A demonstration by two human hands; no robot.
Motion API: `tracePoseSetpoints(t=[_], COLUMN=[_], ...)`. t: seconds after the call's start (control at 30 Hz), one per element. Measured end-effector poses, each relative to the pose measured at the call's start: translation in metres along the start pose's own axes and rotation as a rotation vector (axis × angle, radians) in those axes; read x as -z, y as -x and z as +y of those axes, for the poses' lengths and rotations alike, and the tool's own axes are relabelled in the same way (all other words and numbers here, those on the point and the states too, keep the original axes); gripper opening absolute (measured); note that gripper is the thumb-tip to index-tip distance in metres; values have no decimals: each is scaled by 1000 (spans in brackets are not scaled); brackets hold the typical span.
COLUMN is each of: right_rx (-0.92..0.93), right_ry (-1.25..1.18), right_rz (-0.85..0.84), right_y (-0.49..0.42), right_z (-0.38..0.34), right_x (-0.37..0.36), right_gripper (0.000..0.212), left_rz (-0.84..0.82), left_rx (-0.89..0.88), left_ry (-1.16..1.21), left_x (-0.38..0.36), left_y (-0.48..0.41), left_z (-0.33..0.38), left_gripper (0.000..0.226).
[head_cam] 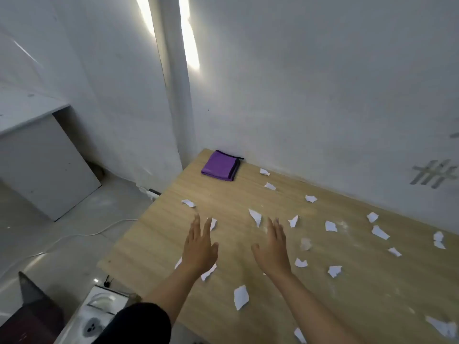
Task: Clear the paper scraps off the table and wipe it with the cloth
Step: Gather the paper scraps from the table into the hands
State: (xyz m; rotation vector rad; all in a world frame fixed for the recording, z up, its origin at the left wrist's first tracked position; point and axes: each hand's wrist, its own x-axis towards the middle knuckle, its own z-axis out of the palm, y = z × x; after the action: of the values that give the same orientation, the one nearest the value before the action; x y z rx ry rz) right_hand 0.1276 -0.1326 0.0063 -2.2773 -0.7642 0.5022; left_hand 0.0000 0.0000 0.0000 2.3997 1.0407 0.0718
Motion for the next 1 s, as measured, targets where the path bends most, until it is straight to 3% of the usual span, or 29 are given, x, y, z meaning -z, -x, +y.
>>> tracePoseSetpoints(t=[0.17, 0.53, 0.8, 1.0], right_rx=[-121, -226, -158, -104], right_ry=[-25, 61, 257, 171], right_rz=[-66, -148, 4, 88], right_y=[-11, -20, -26, -40], right_z=[4, 10, 17, 3], right_x=[-42, -88, -102, -113], right_gripper=[73, 64, 55, 42], left_rz=[-146, -276, -304, -188], left_rx=[95, 31, -28, -46], left_ry=[-23, 40, 148, 190], left_x=[-5, -19, -16, -6], left_y=[-22, -34, -68, -98], left_z=[-55, -107, -119, -119], left_gripper=[51, 43, 23, 17])
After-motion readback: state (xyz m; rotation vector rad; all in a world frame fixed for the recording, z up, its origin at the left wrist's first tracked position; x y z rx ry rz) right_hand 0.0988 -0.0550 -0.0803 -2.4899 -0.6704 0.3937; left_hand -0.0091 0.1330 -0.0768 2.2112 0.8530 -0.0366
